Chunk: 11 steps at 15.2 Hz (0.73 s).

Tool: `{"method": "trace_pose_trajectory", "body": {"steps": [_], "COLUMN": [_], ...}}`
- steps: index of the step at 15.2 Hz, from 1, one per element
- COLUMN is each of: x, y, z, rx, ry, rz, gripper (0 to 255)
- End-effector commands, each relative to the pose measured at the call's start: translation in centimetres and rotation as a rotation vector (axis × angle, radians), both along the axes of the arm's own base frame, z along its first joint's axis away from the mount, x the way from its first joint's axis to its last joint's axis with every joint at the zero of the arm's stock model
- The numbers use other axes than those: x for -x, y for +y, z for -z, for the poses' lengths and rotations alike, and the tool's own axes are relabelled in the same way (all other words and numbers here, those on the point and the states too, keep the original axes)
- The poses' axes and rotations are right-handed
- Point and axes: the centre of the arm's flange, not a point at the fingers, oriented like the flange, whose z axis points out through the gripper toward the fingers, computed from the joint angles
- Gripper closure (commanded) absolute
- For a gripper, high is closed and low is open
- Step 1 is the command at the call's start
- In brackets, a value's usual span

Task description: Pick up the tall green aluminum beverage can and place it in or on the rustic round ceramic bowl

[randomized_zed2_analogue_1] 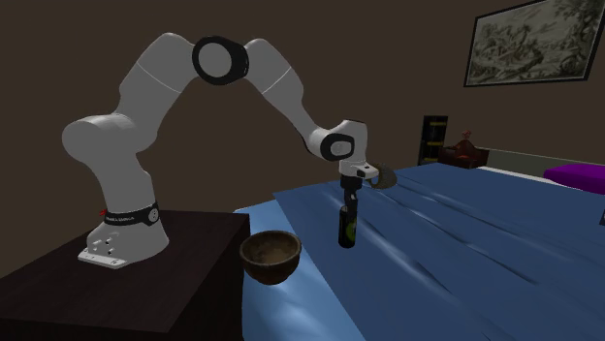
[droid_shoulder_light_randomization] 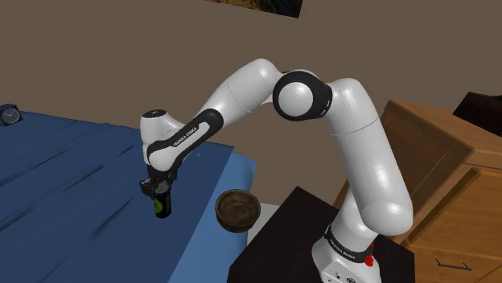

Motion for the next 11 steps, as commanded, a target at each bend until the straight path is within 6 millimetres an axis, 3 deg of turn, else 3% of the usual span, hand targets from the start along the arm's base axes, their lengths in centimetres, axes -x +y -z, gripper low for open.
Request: {"method": "trace_pose_trajectory", "body": {"steps": [1, 4, 11], "x": [0.0, 0.0, 0.0], "y": [0.0, 0.0, 0.0], "z": [0.1, 0.1, -3.6], "rx": [0.0, 0.0, 0.0], "ry": [0.001, 0.001, 0.001], "rz": [0.0, 0.0, 0.0], "gripper": [255, 255, 255]}}
